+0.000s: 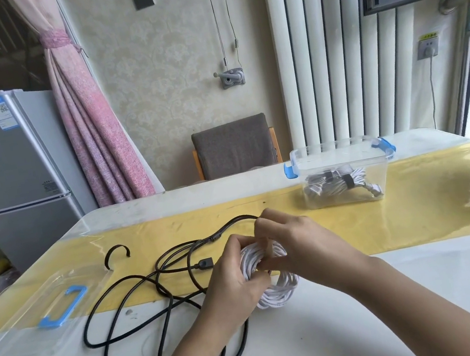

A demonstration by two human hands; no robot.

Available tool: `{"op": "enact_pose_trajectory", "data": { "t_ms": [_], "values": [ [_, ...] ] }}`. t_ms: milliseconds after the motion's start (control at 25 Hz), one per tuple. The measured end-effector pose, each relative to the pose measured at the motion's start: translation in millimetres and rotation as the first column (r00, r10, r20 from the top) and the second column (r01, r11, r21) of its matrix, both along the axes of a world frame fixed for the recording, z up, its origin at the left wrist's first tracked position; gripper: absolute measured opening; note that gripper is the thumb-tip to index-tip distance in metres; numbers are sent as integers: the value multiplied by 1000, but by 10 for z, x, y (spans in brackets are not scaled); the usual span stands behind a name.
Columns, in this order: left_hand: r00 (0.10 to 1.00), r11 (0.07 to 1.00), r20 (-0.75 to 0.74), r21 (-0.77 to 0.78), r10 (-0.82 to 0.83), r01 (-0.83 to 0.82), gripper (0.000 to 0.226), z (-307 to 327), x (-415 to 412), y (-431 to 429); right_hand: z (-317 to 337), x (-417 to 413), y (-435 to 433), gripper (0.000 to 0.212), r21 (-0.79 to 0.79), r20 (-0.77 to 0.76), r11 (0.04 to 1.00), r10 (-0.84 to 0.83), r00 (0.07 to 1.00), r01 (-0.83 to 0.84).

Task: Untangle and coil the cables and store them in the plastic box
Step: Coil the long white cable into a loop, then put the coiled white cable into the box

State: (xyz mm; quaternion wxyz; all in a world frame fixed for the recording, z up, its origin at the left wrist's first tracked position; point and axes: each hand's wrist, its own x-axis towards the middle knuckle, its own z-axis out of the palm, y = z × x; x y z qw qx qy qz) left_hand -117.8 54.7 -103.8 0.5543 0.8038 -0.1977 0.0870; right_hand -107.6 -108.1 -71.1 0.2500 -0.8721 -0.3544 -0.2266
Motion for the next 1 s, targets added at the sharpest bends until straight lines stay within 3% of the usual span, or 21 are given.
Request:
{"op": "enact_pose_trajectory", "data": {
  "t_ms": [200,320,400,520,680,840,1000],
  "values": [
    [970,970,-27,20,242,-241,36,-30,37,-179,-27,36,42,33,-105,91,989,-94,991,103],
    [929,941,-157,16,336,-338,37,32,73,-285,-10,52,-15,39,-86,56,975,-201,978,205],
    [933,965,-257,-10,253,-264,39,85,90,-353,39,43,-65,37,-26,-9,968,-249,968,249],
    [956,981,-294,-185,8,-65,27,154,50,-522,112,74,-158,35,117,-15,949,-294,956,293],
    [965,971,-256,-209,60,-116,18,203,69,-545,152,111,-295,26,220,-59,931,-286,956,292],
    [972,978,-226,-176,70,-112,11,332,163,-492,188,166,-322,15,176,-54,938,-295,954,300],
    [963,963,-268,-266,-20,-54,4,462,360,-455,417,348,-371,22,-22,-57,884,-467,882,467]
  ]
}}
